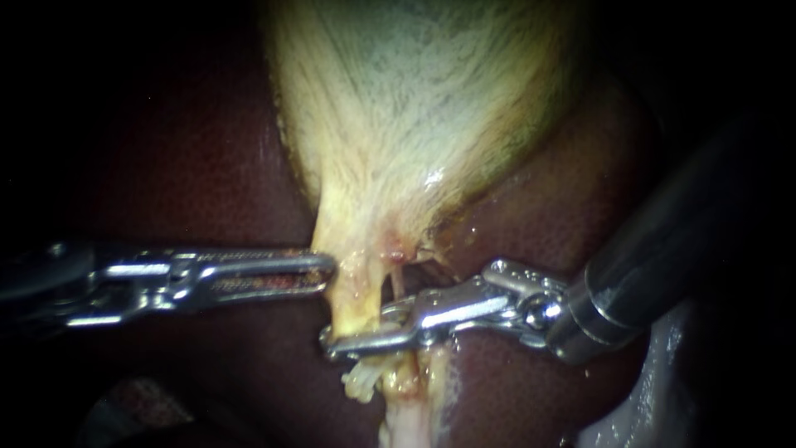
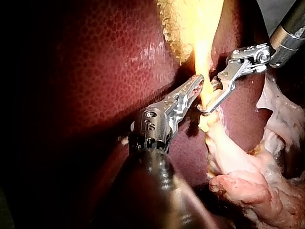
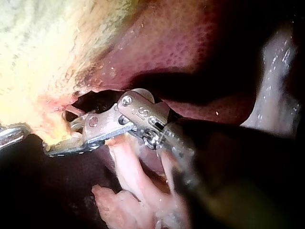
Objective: Going back third clip left tube
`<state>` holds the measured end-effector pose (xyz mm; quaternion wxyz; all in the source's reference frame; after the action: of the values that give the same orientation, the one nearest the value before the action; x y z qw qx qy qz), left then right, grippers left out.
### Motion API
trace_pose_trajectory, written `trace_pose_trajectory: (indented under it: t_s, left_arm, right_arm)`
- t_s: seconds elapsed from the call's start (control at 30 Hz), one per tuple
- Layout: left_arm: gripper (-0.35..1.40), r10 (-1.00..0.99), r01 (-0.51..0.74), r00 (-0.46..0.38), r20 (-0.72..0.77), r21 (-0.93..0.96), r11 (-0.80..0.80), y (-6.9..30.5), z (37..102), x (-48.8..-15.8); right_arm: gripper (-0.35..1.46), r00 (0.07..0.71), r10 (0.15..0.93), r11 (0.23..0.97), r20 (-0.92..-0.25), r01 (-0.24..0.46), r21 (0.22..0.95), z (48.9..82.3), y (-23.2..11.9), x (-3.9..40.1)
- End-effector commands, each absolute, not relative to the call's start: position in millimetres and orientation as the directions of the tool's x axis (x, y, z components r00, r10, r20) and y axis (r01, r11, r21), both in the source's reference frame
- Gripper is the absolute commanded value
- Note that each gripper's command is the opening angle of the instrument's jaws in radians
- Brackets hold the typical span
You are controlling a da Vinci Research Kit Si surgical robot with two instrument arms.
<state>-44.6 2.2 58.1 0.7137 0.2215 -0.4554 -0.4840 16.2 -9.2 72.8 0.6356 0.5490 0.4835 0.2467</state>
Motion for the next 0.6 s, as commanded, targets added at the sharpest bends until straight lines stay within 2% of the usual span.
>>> trace_pose_trajectory:
  t_s: [0.03, 0.33, 0.37, 0.43, 0.47, 0.6]
  left_arm:
    - [-0.35, -0.892, 0.489, 0.117, 0.436, 0.757, 0.434, 2.2, 58.1, -44.6]
    - [-0.35, -0.892, 0.489, 0.117, 0.436, 0.757, 0.434, 2.1, 58.1, -44.5]
    - [-0.35, -0.892, 0.489, 0.117, 0.436, 0.757, 0.434, 2.1, 58.1, -44.5]
    - [-0.35, -0.892, 0.488, 0.118, 0.436, 0.757, 0.434, 2.1, 58.1, -44.5]
    - [-0.35, -0.892, 0.488, 0.118, 0.436, 0.757, 0.434, 2.1, 58.1, -44.5]
    - [-0.35, -0.892, 0.488, 0.118, 0.436, 0.757, 0.434, 2.1, 58.1, -44.4]
  right_arm:
    - [-0.35, 0.411, 0.845, 0.275, -0.344, 0.218, 0.936, 72.8, -9.1, 16.2]
    - [-0.35, 0.411, 0.844, 0.275, -0.344, 0.218, 0.936, 72.8, -9.2, 16.1]
    - [-0.31, 0.411, 0.844, 0.275, -0.344, 0.218, 0.936, 72.8, -9.2, 16.1]
    - [-0.10, 0.409, 0.841, 0.285, -0.355, 0.223, 0.932, 72.8, -9.2, 16.1]
    - [0.00, 0.401, 0.830, 0.315, -0.387, 0.237, 0.919, 72.8, -9.1, 16.1]
    - [0.23, 0.371, 0.787, 0.411, -0.493, 0.281, 0.867, 72.9, -9.0, 16.4]
